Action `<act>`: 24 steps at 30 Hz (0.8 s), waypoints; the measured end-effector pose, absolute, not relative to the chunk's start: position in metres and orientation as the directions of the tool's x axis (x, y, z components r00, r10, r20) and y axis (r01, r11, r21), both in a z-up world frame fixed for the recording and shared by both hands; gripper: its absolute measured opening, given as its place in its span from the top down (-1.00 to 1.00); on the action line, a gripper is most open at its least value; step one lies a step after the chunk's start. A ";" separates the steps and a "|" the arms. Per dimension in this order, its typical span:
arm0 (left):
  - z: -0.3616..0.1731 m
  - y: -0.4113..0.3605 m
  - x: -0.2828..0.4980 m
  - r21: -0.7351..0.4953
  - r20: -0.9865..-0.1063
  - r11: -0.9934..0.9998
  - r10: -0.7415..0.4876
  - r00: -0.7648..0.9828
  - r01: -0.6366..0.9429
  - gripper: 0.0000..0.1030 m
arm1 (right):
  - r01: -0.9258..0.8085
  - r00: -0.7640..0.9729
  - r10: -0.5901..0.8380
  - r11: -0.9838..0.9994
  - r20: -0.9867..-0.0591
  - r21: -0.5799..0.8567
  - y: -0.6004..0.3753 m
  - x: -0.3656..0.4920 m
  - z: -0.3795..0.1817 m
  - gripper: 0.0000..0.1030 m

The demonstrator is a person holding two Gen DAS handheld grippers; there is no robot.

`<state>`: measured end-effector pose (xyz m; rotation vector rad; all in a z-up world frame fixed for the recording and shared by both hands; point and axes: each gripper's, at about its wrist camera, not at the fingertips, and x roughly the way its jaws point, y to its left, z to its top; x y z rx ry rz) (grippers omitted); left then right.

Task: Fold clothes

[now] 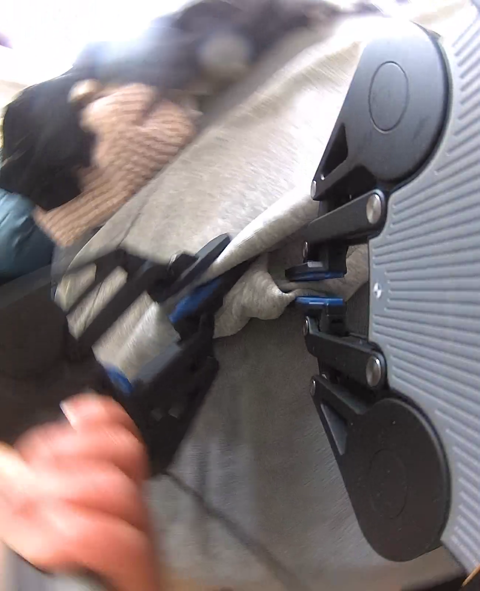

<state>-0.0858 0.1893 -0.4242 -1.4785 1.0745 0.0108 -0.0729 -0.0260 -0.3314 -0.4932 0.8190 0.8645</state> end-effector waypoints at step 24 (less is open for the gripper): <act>-0.383 0.185 -0.096 -0.846 -0.531 0.437 -0.647 0.548 -0.304 0.52 | 0.333 0.108 0.791 0.542 -0.603 0.771 -0.123 0.010 -0.410 0.82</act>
